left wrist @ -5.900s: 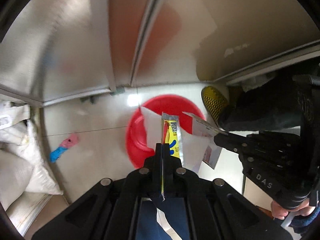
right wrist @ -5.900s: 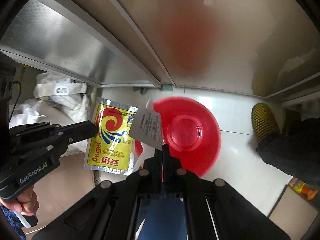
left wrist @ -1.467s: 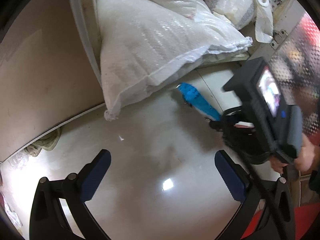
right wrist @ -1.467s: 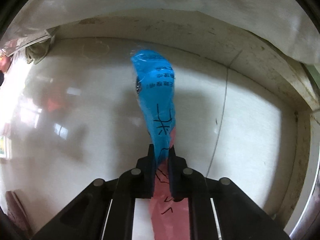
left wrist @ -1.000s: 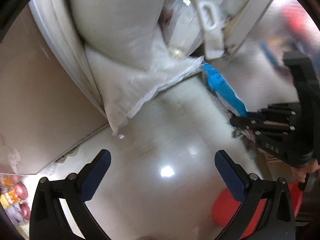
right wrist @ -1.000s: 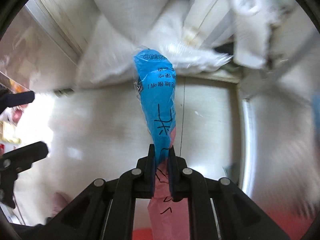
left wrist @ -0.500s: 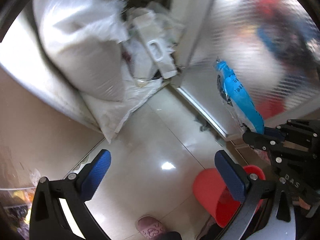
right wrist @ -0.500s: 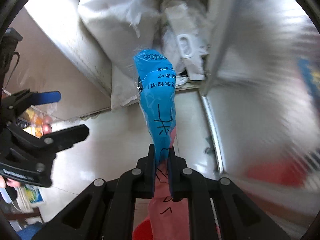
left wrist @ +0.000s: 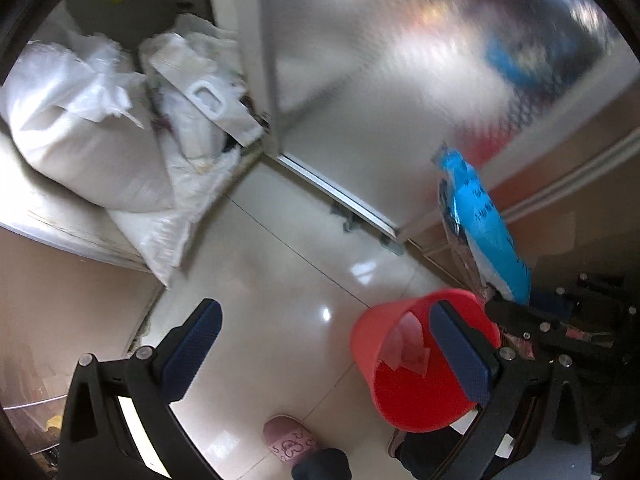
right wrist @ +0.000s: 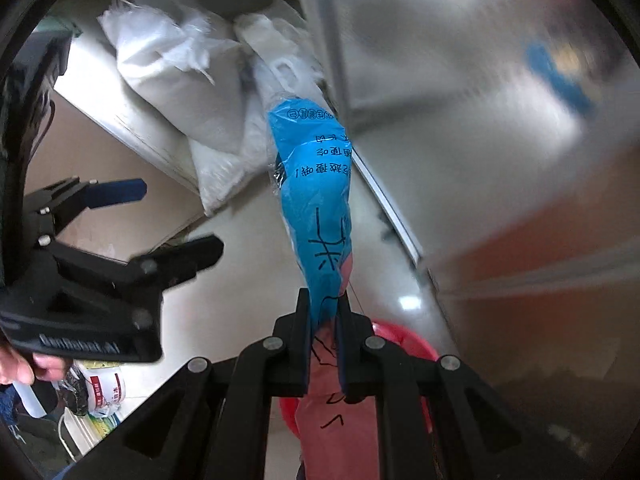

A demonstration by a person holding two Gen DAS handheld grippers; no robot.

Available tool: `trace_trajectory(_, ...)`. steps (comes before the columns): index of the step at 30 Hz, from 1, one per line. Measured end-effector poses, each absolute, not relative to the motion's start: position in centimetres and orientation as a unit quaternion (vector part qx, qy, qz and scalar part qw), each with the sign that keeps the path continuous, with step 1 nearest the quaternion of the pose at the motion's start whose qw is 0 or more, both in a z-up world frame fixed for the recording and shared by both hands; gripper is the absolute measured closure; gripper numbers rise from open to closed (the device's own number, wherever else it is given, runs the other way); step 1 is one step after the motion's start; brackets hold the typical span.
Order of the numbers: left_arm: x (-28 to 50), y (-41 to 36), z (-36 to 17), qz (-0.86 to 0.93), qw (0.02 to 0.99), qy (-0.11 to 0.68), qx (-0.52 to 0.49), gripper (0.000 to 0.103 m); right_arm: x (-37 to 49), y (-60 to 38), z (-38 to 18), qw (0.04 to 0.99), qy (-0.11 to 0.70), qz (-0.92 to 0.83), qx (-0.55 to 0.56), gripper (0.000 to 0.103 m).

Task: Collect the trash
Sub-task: 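Carry the bag with the right tool over the red bin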

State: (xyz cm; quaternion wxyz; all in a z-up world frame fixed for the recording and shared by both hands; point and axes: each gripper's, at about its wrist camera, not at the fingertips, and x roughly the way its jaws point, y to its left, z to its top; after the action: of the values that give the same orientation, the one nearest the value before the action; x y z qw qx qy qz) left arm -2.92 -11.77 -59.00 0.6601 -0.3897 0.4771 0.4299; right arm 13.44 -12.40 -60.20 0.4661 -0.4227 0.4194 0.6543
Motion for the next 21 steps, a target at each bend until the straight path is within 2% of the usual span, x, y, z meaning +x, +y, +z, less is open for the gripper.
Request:
trace_trajectory(15, 3.0, -16.3, -68.5, 0.366, 0.648, 0.536, -0.399, 0.0, 18.2, -17.9, -71.0, 0.485, 0.511, 0.561, -0.434, 0.094)
trace_trajectory(21, 3.4, -17.1, -71.0, 0.359, 0.646, 0.549, -0.39, 0.0, 18.1, -18.8, -74.0, 0.474, 0.517, 0.556, -0.445, 0.094)
